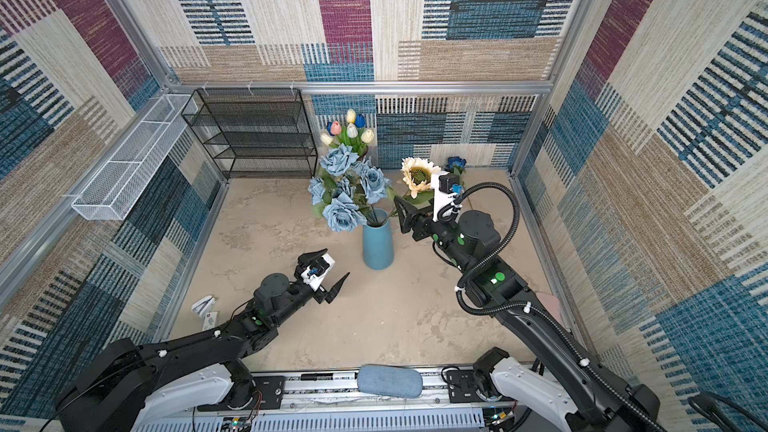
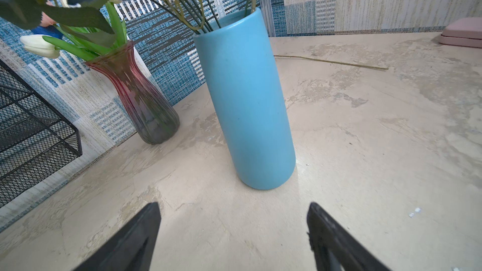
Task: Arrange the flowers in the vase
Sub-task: 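Lower the cream sunflower stem into the light blue vase and open, then withdraw the right gripper toward the blue rose lying near the corner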
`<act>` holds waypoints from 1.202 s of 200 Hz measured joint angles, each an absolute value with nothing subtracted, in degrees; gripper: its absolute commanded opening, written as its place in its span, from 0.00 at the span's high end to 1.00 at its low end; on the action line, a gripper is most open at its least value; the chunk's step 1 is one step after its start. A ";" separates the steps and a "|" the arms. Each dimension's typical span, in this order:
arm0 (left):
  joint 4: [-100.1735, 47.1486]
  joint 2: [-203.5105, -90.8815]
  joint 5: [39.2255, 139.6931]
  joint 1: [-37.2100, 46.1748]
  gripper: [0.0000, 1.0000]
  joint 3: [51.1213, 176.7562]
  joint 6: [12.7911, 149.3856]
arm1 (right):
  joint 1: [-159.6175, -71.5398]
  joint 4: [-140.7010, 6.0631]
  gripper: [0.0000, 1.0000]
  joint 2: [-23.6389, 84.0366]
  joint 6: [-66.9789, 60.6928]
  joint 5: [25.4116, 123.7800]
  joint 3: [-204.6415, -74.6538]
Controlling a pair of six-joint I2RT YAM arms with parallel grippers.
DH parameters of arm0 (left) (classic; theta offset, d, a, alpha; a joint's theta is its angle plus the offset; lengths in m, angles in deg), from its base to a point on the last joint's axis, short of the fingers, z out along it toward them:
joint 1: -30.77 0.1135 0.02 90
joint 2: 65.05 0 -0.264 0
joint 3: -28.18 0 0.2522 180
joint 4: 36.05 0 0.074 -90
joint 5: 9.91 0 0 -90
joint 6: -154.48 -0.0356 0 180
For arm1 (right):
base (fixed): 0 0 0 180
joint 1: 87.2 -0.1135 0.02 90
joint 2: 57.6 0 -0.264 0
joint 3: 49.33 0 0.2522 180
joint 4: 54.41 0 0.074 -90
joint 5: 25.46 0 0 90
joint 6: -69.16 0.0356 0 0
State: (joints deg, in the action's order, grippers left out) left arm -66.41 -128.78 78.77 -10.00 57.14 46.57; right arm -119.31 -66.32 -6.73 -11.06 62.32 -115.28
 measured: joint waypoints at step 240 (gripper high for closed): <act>-66.54 -127.75 79.88 -10.11 0.07 56.57 46.77 | -75.58 -71.72 0.27 24.68 -4.02 75.05 -122.53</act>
